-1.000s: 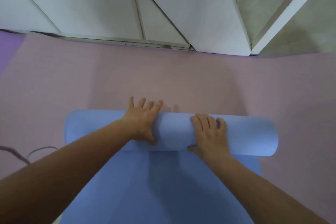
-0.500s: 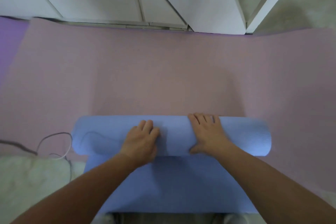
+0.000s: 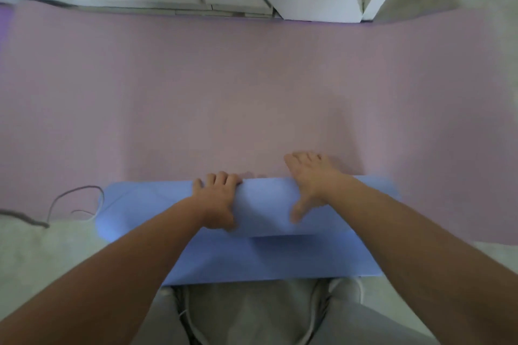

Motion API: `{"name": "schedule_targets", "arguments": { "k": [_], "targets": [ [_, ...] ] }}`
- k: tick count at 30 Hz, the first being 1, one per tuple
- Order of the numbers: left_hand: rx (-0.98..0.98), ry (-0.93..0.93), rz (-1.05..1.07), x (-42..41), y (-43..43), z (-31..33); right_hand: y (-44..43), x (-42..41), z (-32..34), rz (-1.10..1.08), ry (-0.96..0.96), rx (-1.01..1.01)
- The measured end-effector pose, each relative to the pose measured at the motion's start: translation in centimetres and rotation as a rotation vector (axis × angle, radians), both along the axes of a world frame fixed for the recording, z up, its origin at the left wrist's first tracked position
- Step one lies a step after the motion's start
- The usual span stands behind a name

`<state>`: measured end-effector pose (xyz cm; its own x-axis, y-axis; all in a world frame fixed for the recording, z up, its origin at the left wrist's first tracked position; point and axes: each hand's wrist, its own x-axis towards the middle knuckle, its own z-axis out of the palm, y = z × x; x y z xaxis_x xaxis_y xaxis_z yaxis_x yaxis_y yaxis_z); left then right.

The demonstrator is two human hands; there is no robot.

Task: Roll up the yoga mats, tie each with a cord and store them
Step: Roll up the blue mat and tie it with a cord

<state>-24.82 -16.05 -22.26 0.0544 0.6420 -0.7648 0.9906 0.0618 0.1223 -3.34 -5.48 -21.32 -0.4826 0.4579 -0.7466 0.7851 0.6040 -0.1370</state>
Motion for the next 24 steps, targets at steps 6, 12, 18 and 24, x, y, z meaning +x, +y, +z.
{"name": "schedule_targets", "arguments": {
  "k": [6,12,18,24],
  "targets": [
    [-0.233,-0.130,0.123,-0.9,2.1,0.5,-6.7,2.7,-2.4,0.033,0.108,0.033],
    [-0.332,-0.274,0.072,0.4,5.6,0.3,-7.0,3.9,-3.2,0.014,0.380,0.473],
    [0.063,-0.200,-0.071,1.2,11.0,-0.6,-1.4,4.3,-4.1,-0.054,0.269,0.562],
    [0.313,-0.038,-0.153,2.0,8.1,-2.6,3.7,3.9,-1.9,0.000,0.148,0.206]
  ]
}}
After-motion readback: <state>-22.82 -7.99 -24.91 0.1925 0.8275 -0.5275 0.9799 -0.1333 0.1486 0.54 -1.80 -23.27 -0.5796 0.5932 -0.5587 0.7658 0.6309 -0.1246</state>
